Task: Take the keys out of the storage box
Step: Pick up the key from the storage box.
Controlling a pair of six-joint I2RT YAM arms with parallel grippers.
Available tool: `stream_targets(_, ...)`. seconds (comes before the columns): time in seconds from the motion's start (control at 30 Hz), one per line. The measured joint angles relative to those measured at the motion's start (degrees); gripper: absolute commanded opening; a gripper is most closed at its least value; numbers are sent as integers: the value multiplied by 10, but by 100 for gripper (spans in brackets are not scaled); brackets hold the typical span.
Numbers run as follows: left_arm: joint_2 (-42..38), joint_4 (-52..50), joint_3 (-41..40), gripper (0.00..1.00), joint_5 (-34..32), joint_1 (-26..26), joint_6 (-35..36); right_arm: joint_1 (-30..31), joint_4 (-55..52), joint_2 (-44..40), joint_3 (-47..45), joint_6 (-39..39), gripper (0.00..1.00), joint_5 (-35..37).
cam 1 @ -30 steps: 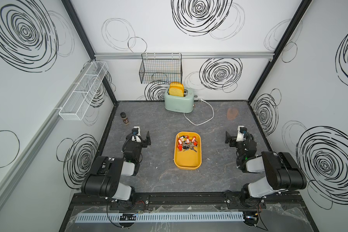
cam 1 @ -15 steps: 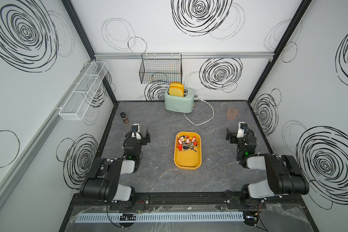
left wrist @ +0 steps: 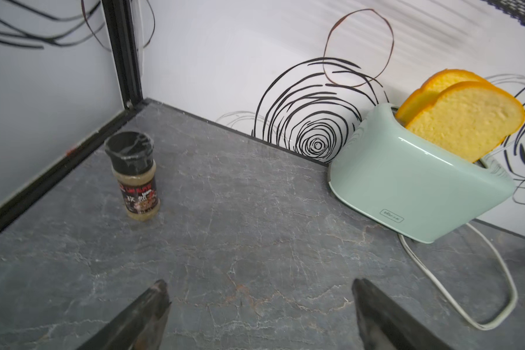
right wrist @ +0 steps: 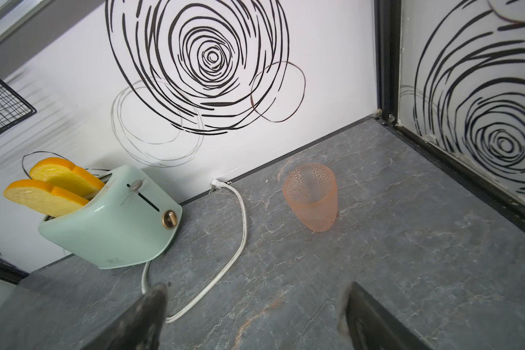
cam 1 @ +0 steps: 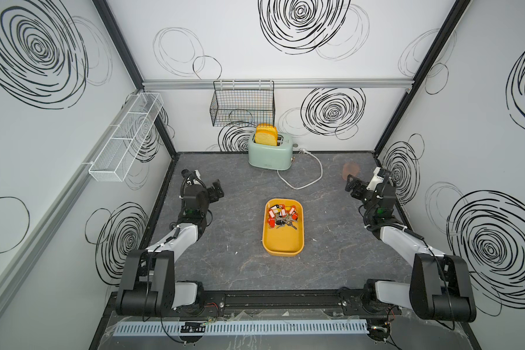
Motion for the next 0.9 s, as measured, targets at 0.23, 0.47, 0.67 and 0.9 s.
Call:
stream_targets(0.23, 3, -144, 84, 64, 102, -24, -32, 84, -178, 50, 155, -19, 44, -56)
stream_targets(0.47, -17, -263, 81, 52, 180, -76, -26, 178, -319, 88, 223, -102, 38, -118)
stream_targets(0.67, -38, -329, 53, 53, 228, -107, -16, 250, -392, 129, 241, -167, 38, -132)
stream_targets(0.9, -48, -356, 33, 53, 250, -125, -9, 313, -433, 215, 261, -217, 38, -120)
